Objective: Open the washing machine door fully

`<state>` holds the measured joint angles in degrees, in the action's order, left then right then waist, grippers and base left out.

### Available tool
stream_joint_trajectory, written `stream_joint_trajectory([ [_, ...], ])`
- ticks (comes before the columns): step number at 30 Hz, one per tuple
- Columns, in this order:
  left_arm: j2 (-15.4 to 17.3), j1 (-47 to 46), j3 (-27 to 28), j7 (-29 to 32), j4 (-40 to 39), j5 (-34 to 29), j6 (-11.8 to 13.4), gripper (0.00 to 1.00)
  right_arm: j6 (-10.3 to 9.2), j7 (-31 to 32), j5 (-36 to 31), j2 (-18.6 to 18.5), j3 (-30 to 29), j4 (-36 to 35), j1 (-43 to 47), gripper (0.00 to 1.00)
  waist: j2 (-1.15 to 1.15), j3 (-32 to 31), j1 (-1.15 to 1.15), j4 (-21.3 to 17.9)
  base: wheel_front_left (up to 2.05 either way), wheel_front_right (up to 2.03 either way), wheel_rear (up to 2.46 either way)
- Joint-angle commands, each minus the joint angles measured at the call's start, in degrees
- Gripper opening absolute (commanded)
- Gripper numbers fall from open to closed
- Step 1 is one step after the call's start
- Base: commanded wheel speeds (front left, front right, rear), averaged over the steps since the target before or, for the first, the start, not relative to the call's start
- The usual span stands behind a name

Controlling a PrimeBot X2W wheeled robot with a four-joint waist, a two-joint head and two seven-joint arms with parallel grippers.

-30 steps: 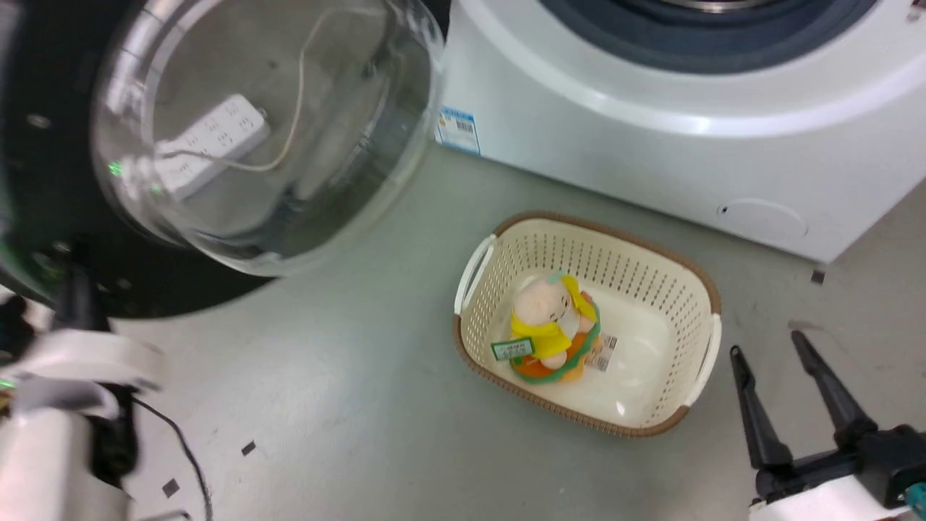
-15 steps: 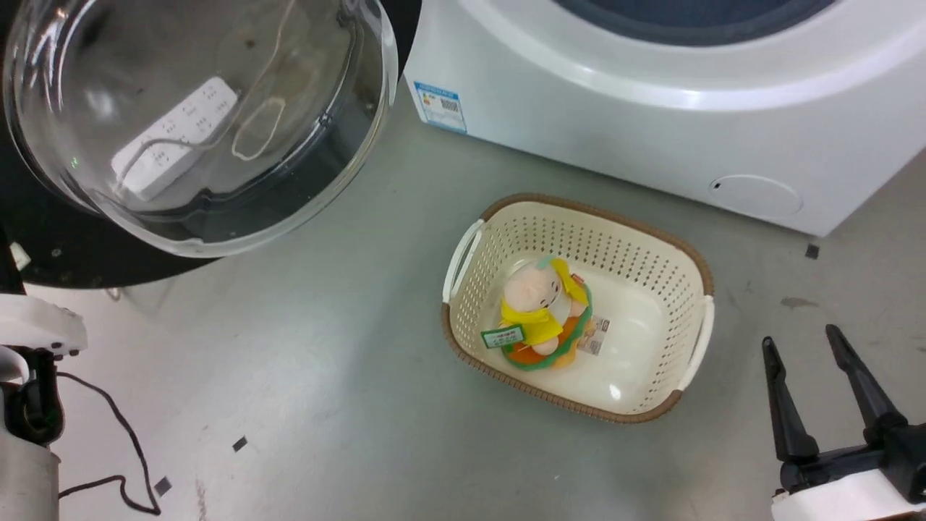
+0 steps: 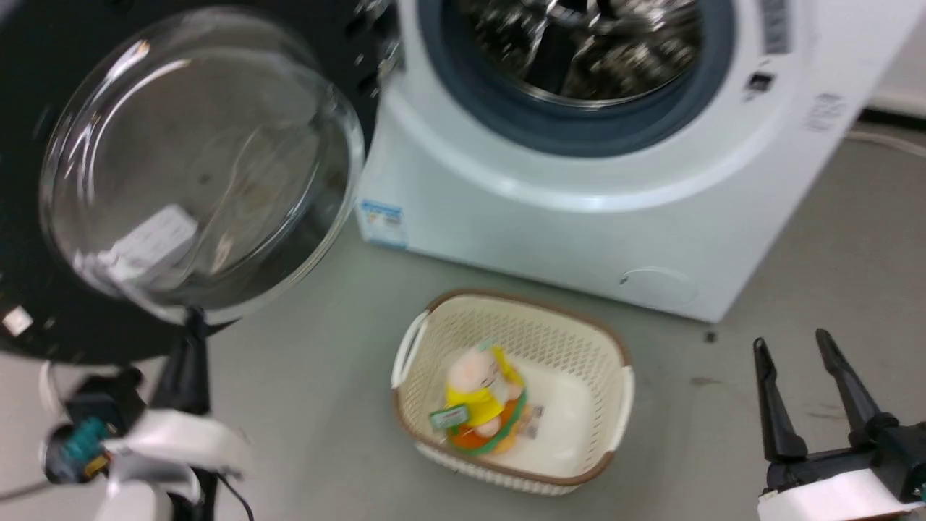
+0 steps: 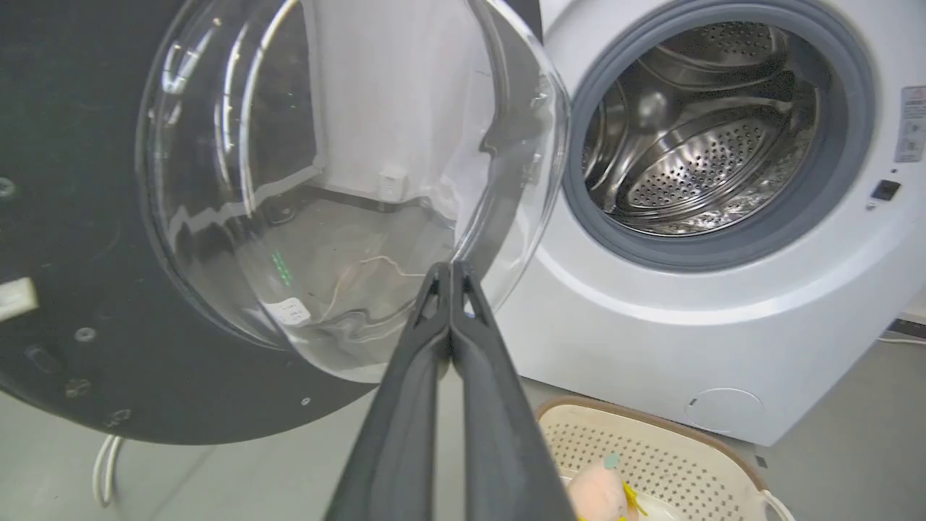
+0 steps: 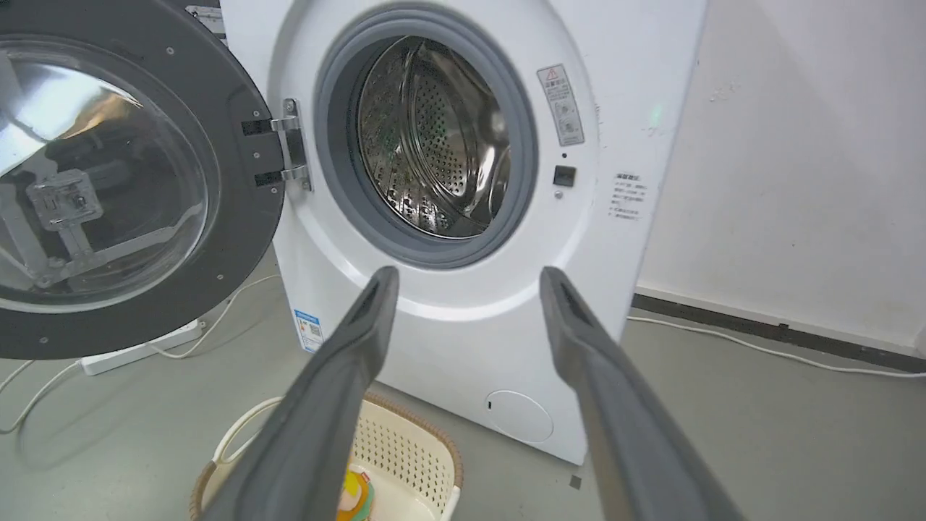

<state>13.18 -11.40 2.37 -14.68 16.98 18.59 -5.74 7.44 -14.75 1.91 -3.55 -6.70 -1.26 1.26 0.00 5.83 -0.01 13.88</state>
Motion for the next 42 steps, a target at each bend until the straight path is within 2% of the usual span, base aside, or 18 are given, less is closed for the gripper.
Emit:
stream_joint_trajectory([
  [1,-0.4,1.2,-0.4,-0.3,-0.9,-0.8,-0.2,0.0,0.05,-0.2,0.0,0.3,0.1,0.0,0.6,1.0,0.0,-3.9,0.01,-3.9,0.0,0.0,0.0],
  [8,-4.2,8.6,-3.5,-0.3,-7.2,-4.8,1.1,0.0,0.05,-0.2,-0.1,0.6,0.4,-0.1,2.3,1.0,0.0,-7.2,0.01,-9.3,0.0,0.0,0.0],
  [15,-6.7,13.1,-5.0,-0.3,-10.3,-6.7,1.6,0.0,0.05,-0.2,1.7,0.7,-0.2,0.1,4.2,1.0,0.0,-7.7,0.01,-12.4,0.0,0.0,0.0],
  [16,-7.0,13.5,-5.2,-0.3,-10.4,-7.1,1.9,0.81,0.05,-0.2,1.8,0.7,-0.3,0.2,4.4,1.0,0.0,-7.7,0.01,-12.7,0.0,0.0,0.0],
  [17,-7.3,13.9,-5.5,-0.3,-10.4,-7.7,2.3,1.0,0.05,-0.2,1.9,0.7,-0.3,0.3,4.6,1.0,0.0,-7.8,0.01,-12.9,0.0,0.0,0.0],
  [24,-8.8,16.7,-6.6,-0.3,-10.8,-10.0,3.7,1.0,0.05,-0.2,2.5,0.7,-0.5,1.3,5.1,1.0,0.0,-8.0,0.01,-14.3,0.0,0.0,0.0],
  [42,-9.7,16.4,-6.5,-0.3,-10.6,-12.1,3.3,1.0,0.05,-0.2,2.9,0.7,0.0,2.6,5.0,1.0,0.0,-8.1,0.01,-13.9,0.0,0.0,0.0],
])
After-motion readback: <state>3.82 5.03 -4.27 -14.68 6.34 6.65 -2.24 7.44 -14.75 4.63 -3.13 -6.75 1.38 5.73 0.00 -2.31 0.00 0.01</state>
